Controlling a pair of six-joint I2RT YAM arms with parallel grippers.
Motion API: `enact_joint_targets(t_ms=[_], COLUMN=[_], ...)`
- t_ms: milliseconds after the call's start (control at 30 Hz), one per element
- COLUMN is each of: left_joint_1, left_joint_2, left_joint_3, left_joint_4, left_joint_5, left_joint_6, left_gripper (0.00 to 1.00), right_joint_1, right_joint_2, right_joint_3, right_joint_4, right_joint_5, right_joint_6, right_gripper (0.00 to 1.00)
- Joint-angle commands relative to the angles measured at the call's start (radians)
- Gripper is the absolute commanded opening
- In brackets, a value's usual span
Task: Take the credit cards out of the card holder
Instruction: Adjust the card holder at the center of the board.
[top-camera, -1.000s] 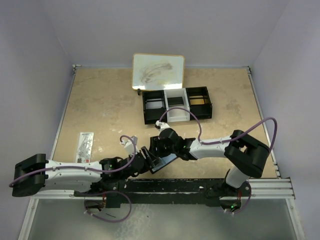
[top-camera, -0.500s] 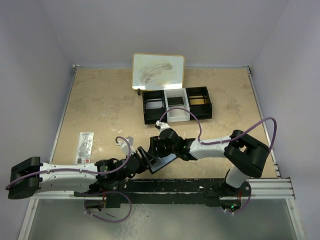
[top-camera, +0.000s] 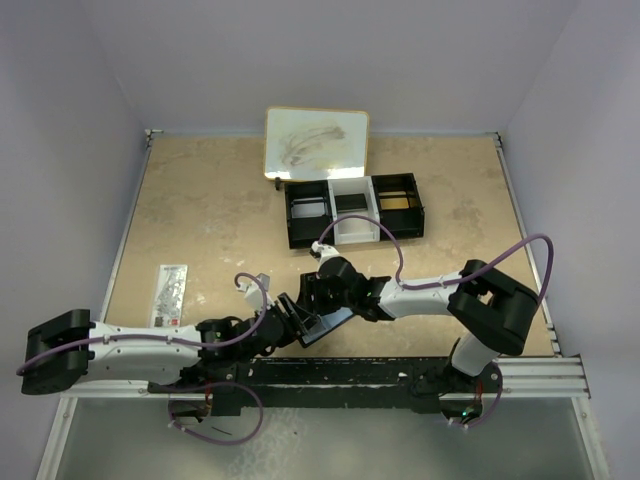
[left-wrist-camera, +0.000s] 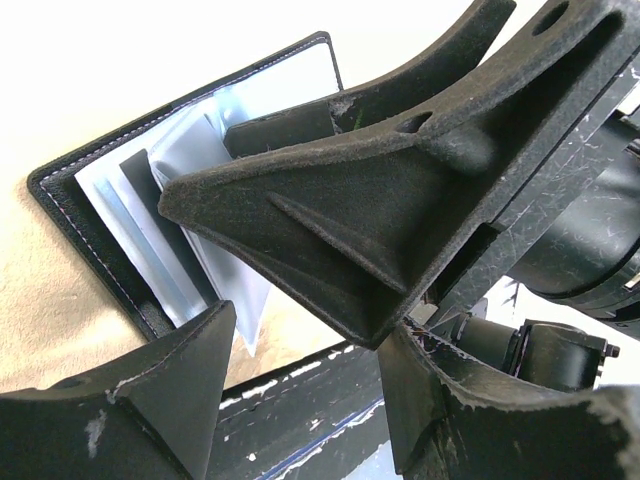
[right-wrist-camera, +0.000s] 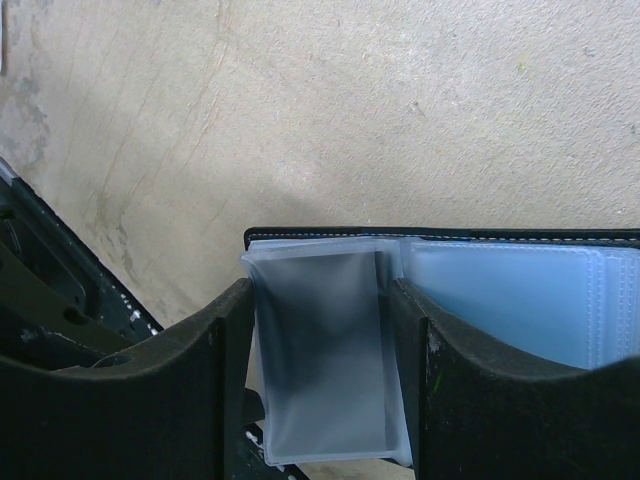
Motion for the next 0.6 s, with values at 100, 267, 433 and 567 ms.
enact_joint_targets(t_ms=[100,267,433,567], left_joint_1=[0.002,0.002,0.002,0.002], left_joint_2=[-0.012,-0.028,0.023,0.056], left_joint_3=[0.041,0.048,0.055,0.056], left_joint_4=[-0.11,-0.136,-0.124,-0.103], left_joint_5=[-0.025,-0.027,-0.027,-0.025], left_joint_6=[-0.026,-0.026,-0.028,-0.031], left_gripper=[0.56,0.57,0.57,0.57], right_joint_1=[0.007,0.006,0.006,0.007], right_joint_2=[0.028,0.037,0.048,0.055], right_joint_3=[-0.008,-0.007,-0.005,0.003], right_joint_4=[-0.064,-0.062,-0.057,-0.059], right_joint_5=[-0.008,-0.009,-0.014,-0.015], right_joint_6=[0.005,0.005,0.004,0.003], right_gripper=[0.57,0.56,0.56,0.56])
